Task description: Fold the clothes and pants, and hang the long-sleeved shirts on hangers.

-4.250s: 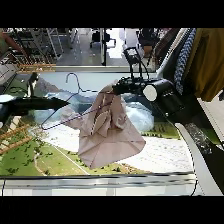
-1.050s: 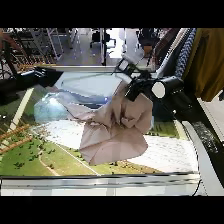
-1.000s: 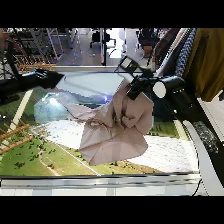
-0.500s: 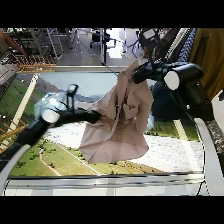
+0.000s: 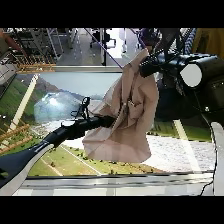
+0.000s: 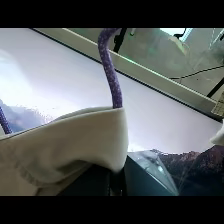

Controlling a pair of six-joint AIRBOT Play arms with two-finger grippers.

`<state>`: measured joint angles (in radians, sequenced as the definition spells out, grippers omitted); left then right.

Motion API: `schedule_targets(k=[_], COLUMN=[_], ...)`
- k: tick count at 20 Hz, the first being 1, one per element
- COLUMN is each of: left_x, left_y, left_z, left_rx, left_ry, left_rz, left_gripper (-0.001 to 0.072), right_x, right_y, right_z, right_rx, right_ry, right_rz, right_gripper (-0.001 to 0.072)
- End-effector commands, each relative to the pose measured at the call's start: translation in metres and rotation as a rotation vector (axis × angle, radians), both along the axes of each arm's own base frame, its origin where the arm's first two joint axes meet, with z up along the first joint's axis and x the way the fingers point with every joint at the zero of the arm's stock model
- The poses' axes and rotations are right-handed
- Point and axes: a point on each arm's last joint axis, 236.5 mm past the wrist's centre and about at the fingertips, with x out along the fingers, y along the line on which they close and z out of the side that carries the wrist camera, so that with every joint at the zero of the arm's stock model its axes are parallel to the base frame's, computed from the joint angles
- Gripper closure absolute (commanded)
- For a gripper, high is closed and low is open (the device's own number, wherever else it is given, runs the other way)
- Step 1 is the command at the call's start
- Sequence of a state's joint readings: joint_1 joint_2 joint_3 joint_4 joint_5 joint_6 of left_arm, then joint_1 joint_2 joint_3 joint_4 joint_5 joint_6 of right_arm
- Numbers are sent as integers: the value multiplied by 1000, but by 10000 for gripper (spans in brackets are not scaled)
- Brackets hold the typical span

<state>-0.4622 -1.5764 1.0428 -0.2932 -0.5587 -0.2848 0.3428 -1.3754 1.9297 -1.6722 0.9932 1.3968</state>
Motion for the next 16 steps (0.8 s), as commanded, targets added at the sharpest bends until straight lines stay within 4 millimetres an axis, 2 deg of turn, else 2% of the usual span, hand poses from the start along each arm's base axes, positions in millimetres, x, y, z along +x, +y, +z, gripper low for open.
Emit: schedule_targets(k=[1, 4, 6, 7, 8, 9, 10, 11, 13, 15, 16], left_x=[33, 25, 23, 21, 19, 14, 14, 17, 32, 57, 74], left_y=[0, -8, -13, -16, -19, -22, -20, -11, 21, 64, 93], left_z=[35, 46, 33, 26, 24, 27, 38, 54, 90, 119, 131], left_rx=[-305, -480, -510, -520, -525, -539, -568, -618, -688, -688, -671], left_ry=[-49, -69, -3, 33, 39, 28, -7, -48, -117, -142, -134], left_rz=[143, 77, 78, 75, 66, 46, 36, 38, 83, 188, 269], left_gripper=[-3, 25, 64, 154, 295, 566, 684, 685, 687, 688, 687], right_x=[-5, -7, -8, -8, -10, -13, -16, -21, -30, -39, -44], right_y=[3, 7, 7, 7, 6, 5, 3, 1, 1, 9, 14], right_z=[5, 3, 3, 4, 5, 5, 5, 4, 8, 14, 11], right_rx=[19, 25, 25, 25, 25, 23, 15, 5, -46, -65, -75], right_ry=[0, 8, 10, 10, 11, 15, 25, 37, 30, 16, 30], right_rz=[11, 21, 22, 22, 21, 20, 18, 21, 59, 122, 153], right_gripper=[687, 687, 687, 687, 687, 687, 687, 687, 688, 689, 689])
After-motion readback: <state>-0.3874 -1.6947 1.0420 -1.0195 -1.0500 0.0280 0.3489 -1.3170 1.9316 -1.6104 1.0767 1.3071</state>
